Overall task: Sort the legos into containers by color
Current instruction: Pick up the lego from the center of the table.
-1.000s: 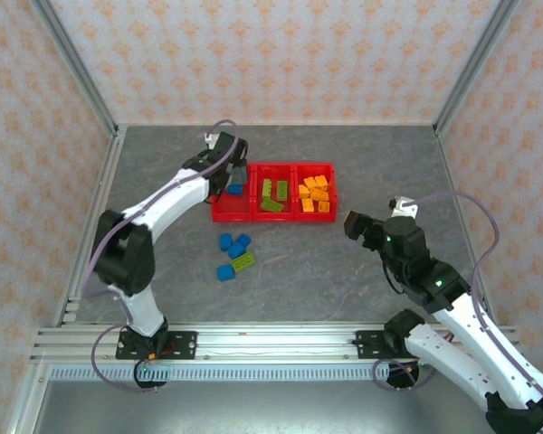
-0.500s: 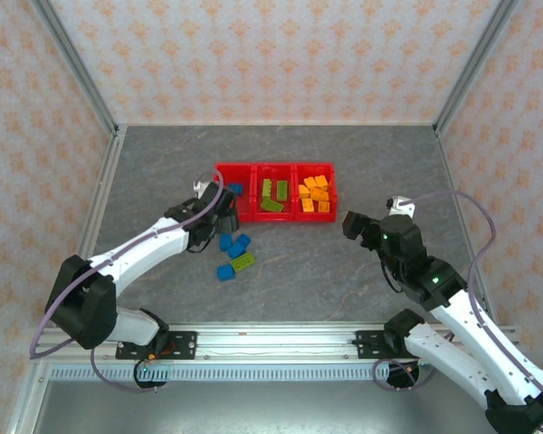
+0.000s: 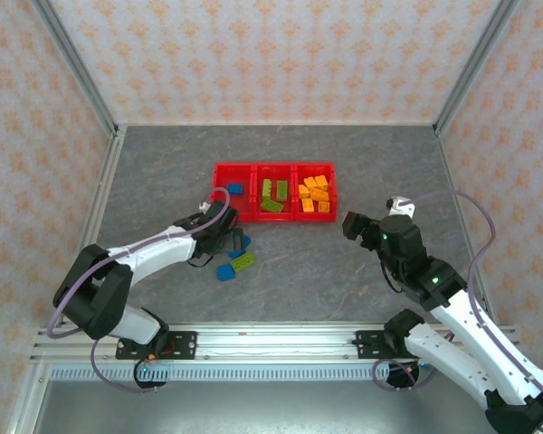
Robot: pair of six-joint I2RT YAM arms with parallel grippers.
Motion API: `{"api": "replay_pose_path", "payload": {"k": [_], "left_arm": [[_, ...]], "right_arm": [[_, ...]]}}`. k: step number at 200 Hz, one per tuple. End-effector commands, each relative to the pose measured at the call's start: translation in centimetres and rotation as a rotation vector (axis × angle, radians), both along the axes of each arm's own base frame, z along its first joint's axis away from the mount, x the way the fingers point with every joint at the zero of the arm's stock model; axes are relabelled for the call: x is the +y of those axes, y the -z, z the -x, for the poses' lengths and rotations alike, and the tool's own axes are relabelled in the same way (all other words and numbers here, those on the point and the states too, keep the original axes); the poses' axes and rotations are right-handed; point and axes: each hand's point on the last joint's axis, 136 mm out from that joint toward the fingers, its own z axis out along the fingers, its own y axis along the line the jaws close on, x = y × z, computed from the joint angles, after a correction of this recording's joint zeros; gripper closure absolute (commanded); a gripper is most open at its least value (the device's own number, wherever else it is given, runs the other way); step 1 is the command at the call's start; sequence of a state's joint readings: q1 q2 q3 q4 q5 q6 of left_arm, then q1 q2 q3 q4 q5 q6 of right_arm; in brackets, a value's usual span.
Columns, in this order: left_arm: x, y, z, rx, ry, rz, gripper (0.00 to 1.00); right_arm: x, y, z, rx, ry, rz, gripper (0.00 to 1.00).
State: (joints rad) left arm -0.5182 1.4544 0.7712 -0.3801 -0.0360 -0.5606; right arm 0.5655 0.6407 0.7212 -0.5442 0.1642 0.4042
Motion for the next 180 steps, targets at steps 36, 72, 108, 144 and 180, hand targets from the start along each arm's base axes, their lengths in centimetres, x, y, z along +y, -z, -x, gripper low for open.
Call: {"api": "replay_pose_path", "payload": {"k": [36, 72, 108, 144, 180], "left_arm": [[-0.1, 0.4, -0.9, -0.02, -0.026, -0.013, 0.02], [0.7, 0.8, -0.8, -0.018, -0.044, -0.024, 0.12], [1.7, 1.5, -0.7, -0.005, -0.073, -0.007, 0.18], [1.7, 3.0, -0.5, 0.032, -0.071, 0.007, 0.29], [1.6, 4.0, -0.6, 0.05, -0.068, 0.011, 0.4]], "right_arm": [[-0.3, 0.2, 0.0, -0.001, 0.012, 0.005, 0.0], [-0.3, 0.2, 0.0, 0.001, 0.011, 0.006, 0.0], [-0.3, 0.2, 0.0, -0.002, 0.011, 0.006, 0.0], [-0.3, 0.3, 0.0, 0.002, 0.012, 0.009, 0.0], [-0.3, 0.3, 0.0, 0.002, 0.014, 0.01, 0.0]]}}
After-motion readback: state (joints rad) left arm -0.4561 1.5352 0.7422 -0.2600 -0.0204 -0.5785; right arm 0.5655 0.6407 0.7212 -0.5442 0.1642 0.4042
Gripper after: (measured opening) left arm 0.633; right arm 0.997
